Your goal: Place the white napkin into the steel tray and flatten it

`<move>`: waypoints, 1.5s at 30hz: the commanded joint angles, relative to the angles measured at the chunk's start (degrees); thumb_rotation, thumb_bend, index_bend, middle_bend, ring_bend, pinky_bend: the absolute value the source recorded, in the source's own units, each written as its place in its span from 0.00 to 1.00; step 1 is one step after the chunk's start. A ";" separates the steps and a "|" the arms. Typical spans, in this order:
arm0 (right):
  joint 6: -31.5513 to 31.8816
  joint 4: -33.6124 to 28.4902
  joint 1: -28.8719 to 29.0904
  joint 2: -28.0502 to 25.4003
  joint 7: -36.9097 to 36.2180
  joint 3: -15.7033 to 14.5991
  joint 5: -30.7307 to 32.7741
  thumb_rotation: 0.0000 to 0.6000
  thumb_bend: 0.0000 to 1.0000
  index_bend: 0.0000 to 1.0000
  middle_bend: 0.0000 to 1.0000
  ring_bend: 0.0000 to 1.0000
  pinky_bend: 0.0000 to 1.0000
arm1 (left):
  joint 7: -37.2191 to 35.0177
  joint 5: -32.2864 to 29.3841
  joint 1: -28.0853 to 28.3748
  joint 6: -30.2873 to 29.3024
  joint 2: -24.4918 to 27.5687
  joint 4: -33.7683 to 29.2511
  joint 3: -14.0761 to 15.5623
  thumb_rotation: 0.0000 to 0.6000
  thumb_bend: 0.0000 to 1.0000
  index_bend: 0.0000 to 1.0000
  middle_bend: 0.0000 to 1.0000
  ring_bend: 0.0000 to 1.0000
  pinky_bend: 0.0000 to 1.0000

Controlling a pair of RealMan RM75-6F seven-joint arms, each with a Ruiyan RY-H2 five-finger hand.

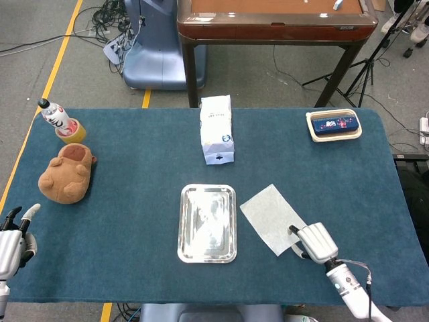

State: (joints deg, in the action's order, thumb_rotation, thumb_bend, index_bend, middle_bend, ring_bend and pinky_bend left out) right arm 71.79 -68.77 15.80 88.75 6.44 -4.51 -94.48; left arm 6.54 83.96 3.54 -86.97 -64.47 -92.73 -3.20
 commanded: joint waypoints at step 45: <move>2.71 -4.09 -1.27 -0.58 1.85 3.41 4.50 1.00 0.51 0.56 1.00 1.00 1.00 | 0.66 -0.45 -0.03 0.25 0.17 -0.50 -0.02 1.00 0.00 0.15 0.14 0.11 0.34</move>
State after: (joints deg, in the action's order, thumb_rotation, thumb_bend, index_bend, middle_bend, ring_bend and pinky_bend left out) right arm 74.25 -72.56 14.68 88.24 8.07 -1.36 -90.26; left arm 7.21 83.51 3.51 -86.72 -64.30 -93.24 -3.22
